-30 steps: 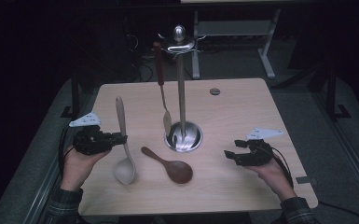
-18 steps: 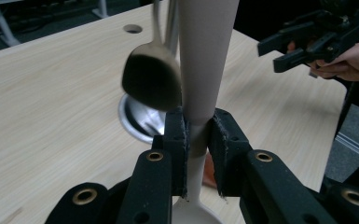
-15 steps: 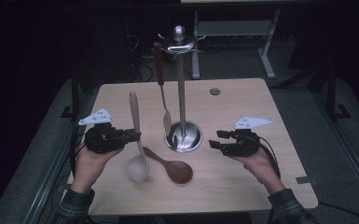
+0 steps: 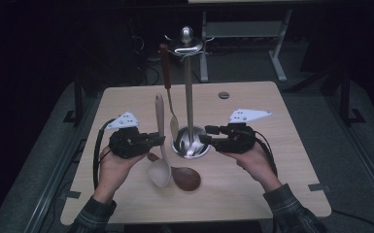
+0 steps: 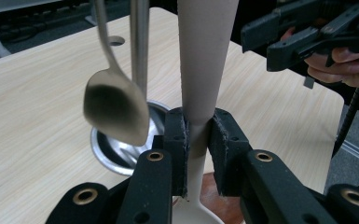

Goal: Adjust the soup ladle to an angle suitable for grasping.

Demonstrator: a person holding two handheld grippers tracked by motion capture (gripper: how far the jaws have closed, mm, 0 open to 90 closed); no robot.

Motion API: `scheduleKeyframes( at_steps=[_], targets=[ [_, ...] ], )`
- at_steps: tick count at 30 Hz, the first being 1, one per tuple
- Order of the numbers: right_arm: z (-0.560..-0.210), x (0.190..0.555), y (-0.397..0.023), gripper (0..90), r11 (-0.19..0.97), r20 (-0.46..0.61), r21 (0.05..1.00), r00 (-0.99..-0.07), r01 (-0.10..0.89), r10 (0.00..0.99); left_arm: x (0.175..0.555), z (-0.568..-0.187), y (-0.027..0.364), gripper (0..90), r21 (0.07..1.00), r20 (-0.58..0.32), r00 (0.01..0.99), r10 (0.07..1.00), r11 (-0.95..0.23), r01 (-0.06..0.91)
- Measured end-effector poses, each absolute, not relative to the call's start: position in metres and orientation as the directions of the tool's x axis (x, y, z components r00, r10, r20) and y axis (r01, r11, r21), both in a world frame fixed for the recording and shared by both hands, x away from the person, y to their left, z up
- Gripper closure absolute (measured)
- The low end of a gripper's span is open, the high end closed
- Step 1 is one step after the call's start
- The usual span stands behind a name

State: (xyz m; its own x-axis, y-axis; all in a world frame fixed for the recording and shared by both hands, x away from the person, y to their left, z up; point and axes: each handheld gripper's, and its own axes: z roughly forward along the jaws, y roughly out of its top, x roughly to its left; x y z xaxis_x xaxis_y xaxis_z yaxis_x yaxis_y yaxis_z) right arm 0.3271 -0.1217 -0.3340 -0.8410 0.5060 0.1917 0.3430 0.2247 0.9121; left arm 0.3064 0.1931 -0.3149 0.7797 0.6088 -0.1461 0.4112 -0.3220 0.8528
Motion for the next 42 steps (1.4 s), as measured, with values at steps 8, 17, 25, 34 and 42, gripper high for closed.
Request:
scheduleKeyframes(
  at_steps=[8,17,25,34,42],
  targets=[
    [-0.317,0.329,-0.095,55.9,0.196,0.195,0.93,-0.869,0.311,0.454,0.305,-0.317,0.171,77.3,0.857,-0.138,0.782,0.608,-0.322,0.402],
    [-0.313,0.328,-0.082,57.8,0.185,0.203,0.934,-0.878,0.307,0.433,0.303,-0.321,0.15,77.2,0.857,-0.112,0.791,0.602,-0.345,0.384],
    [-0.316,0.329,-0.08,64.1,0.169,0.225,0.93,-0.87,0.326,0.438,0.3,-0.324,0.138,77.2,0.854,-0.09,0.796,0.599,-0.364,0.37],
    [-0.319,0.328,-0.08,74.3,0.165,0.219,0.932,-0.866,0.322,0.449,0.301,-0.328,0.136,76.9,0.856,-0.093,0.803,0.588,-0.365,0.367],
    [-0.319,0.327,-0.079,74.8,0.19,0.193,0.934,-0.877,0.301,0.439,0.306,-0.328,0.146,65.6,0.838,-0.13,0.809,0.573,-0.372,0.398]
  ],
)
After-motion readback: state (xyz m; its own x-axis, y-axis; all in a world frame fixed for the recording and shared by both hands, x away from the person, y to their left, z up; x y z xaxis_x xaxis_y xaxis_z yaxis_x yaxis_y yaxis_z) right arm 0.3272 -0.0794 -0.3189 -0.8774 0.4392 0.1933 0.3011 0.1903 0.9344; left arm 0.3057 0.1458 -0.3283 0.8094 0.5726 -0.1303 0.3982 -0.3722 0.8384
